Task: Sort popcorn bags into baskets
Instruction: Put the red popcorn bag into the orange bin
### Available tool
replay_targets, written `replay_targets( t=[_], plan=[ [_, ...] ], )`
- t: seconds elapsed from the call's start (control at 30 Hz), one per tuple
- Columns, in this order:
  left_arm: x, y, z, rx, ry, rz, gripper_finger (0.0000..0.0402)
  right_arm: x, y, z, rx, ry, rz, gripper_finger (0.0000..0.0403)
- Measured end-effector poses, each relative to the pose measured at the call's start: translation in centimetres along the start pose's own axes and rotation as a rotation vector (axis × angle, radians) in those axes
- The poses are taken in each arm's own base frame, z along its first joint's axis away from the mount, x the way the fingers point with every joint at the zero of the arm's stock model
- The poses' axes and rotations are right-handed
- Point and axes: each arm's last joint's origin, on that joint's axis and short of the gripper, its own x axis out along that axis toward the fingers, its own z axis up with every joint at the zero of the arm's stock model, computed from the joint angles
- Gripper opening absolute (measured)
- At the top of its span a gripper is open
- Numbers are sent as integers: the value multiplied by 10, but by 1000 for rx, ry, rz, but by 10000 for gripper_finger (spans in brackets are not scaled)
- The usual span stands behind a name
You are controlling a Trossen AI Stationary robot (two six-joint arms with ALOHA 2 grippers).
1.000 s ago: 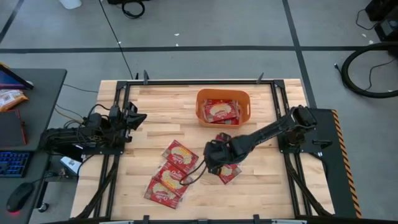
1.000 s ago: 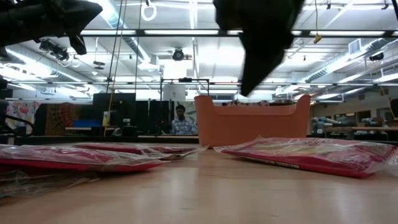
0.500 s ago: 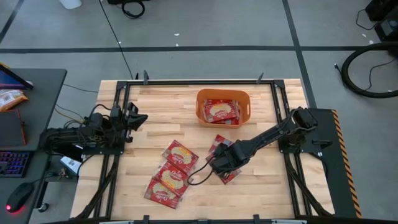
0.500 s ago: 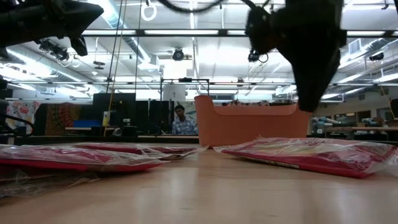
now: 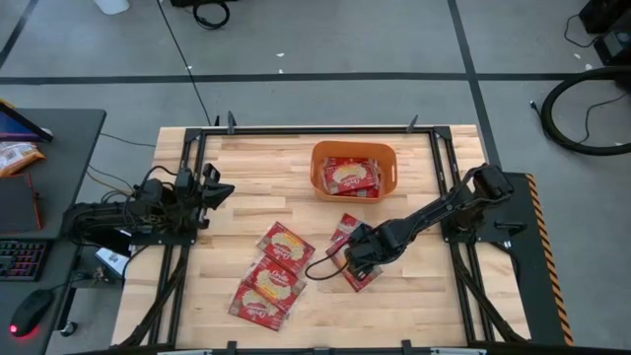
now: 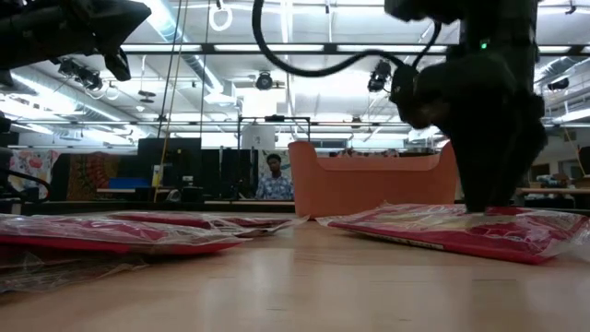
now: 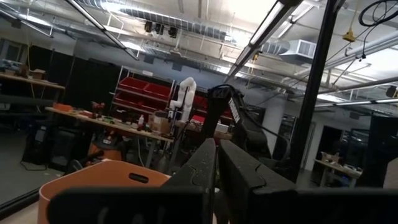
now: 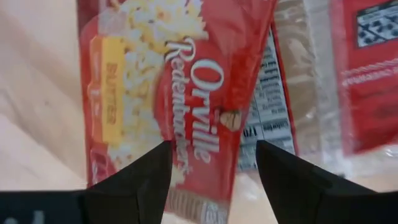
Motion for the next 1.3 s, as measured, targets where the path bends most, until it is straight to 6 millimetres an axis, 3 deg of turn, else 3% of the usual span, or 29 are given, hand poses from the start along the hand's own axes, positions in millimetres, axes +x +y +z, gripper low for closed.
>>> replay_targets(
  t=[0.2,0.5,0.7,1.0,1.3],
  plan=[
    [0,0,0,0,0,0,25,14,-6,4,40,-20,53,218],
    [0,0,0,8,1,-1,25,15,-9,4,33,-43,35,85],
    [0,0,0,8,1,0,25,11,-6,5,1,-30,35,30],
    [0,0,0,9,1,0,25,-49,12,20,-81,-35,-98,25],
    [0,0,0,10,1,0,25,-106,11,33,-286,-242,-351,26]
  ],
)
